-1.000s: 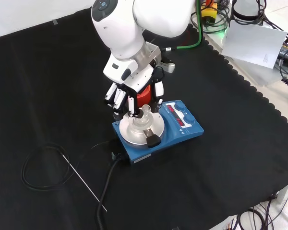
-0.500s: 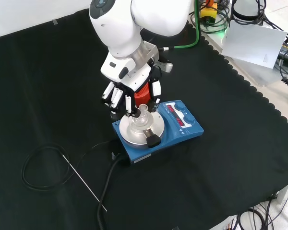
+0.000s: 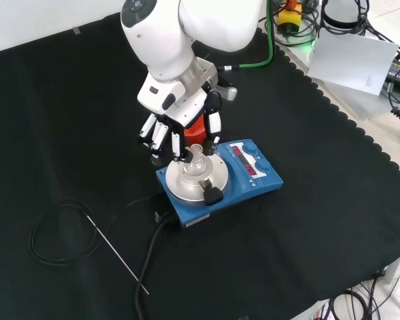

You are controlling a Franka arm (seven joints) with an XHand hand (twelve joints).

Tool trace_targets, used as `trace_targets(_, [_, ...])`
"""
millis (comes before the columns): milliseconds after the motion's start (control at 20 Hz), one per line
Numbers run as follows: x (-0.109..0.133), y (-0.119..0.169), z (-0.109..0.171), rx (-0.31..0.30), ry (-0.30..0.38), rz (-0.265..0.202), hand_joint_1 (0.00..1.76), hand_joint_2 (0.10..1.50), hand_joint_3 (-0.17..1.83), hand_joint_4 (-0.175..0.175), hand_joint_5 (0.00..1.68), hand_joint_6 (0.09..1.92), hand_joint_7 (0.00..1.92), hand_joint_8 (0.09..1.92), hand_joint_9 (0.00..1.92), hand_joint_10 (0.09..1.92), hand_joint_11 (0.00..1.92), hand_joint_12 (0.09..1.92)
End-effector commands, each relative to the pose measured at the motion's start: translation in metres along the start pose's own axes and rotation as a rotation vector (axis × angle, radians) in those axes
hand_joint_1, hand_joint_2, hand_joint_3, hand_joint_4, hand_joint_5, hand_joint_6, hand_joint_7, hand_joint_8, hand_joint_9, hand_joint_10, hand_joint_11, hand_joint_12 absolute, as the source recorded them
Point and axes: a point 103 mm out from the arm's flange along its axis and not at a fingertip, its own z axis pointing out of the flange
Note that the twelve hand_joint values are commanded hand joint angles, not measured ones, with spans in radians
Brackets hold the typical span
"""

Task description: Place the round-bottom flask on the heater.

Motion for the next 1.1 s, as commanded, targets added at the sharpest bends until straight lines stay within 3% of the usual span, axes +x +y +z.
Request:
trace_targets(50, [-0.007,-0.002,0.001,0.003,0.005,0.004,1.1,0.64,0.8,0.175,1.16,0.94,0.34,0.7,0.62,0.65,0.19,1.4])
trace_targets(350, [-0.004,-0.001,0.004,0.0,0.026,0.008,1.09,0.67,0.75,0.175,1.14,0.94,0.34,0.71,0.61,0.65,0.19,1.4])
trace_targets(500, [-0.006,-0.002,0.003,0.001,0.035,0.001,1.07,0.8,0.52,0.175,1.1,0.92,0.32,0.71,0.59,0.66,0.19,1.4])
trace_targets(600, [-0.005,-0.002,0.002,0.001,0.04,0.005,0.97,0.75,0.5,0.019,0.99,0.86,0.3,0.71,0.57,0.67,0.17,1.4])
trace_targets(700, [-0.005,-0.003,0.001,0.006,0.042,0.013,0.92,0.68,0.55,-0.045,0.88,0.83,0.27,0.71,0.55,0.67,0.15,1.41])
trace_targets(900, [-0.031,-0.015,-0.002,-0.001,0.07,0.015,0.9,0.64,0.57,-0.061,0.78,0.82,0.24,0.71,0.52,0.68,0.12,1.42])
trace_targets(1100, [-0.02,-0.017,-0.004,-0.01,0.041,0.028,0.89,0.62,0.58,-0.056,0.69,0.8,0.23,0.71,0.51,0.69,0.11,1.42])
